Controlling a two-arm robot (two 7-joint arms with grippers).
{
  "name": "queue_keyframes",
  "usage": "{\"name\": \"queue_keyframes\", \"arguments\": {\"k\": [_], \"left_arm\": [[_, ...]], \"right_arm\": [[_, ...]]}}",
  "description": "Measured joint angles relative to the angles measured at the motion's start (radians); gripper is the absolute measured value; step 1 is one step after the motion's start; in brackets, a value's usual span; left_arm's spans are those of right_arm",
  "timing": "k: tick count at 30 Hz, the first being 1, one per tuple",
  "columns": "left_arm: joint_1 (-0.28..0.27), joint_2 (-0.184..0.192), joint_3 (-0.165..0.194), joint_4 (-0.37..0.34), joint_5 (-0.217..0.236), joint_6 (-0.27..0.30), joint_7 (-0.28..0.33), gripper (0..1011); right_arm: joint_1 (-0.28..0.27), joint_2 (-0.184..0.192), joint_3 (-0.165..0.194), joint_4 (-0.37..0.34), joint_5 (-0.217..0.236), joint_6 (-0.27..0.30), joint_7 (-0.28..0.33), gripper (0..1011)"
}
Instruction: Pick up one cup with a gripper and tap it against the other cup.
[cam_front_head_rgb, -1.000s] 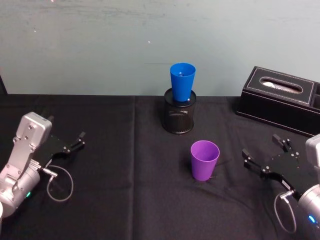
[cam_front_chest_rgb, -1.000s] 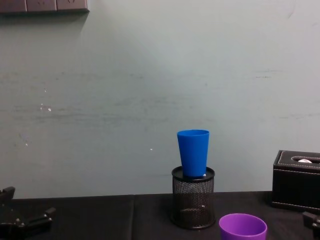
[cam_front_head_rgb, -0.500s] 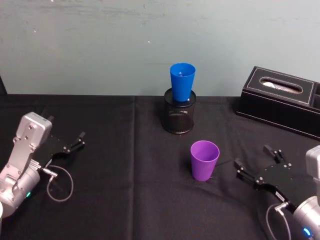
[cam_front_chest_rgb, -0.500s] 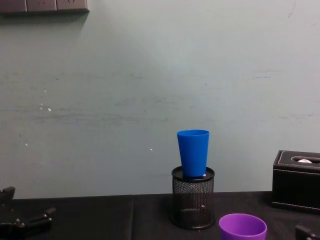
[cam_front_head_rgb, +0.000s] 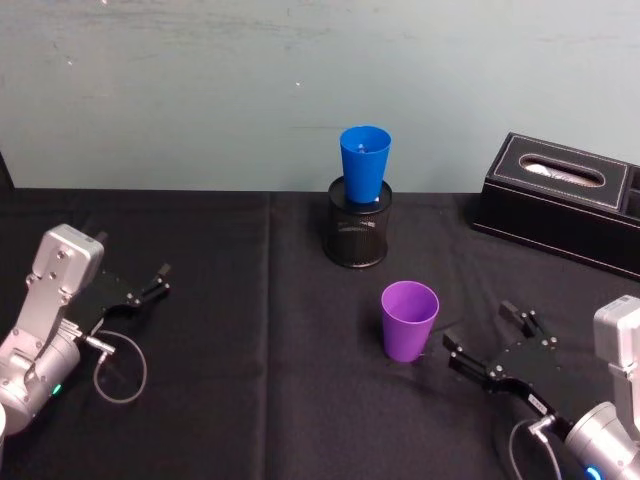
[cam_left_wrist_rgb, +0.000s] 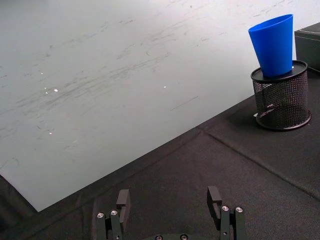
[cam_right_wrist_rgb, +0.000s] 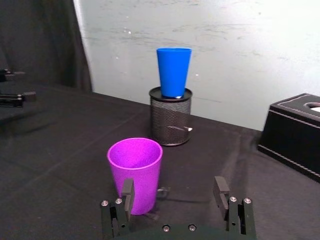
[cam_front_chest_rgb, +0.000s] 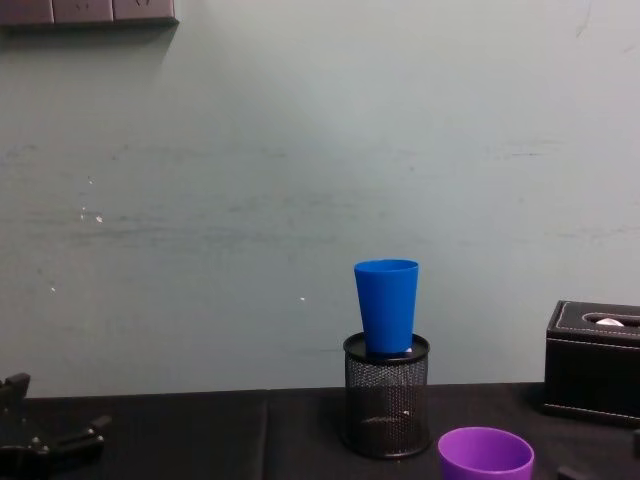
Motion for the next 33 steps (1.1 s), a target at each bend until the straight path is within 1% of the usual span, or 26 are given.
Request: {"name": "queue_keyframes", "arguments": {"k": [8,26,33], "left_arm": [[0.0,0.0,0.0,0.0,0.0,0.0,0.0,1011],[0.0,0.0,0.0,0.0,0.0,0.0,0.0,1011],[0.0,0.0,0.0,0.0,0.0,0.0,0.0,1011]], "right_arm": [[0.005,-0.023,-0.003,0.013,0.002,0.001,0.041,1000],[0.028,-0.064,-0.015,0.055,-0.049,-0.002,0.115,1000],[0.045,-0.087,-0.011,0.077,-0.052,-0.004,0.141,1000]]}}
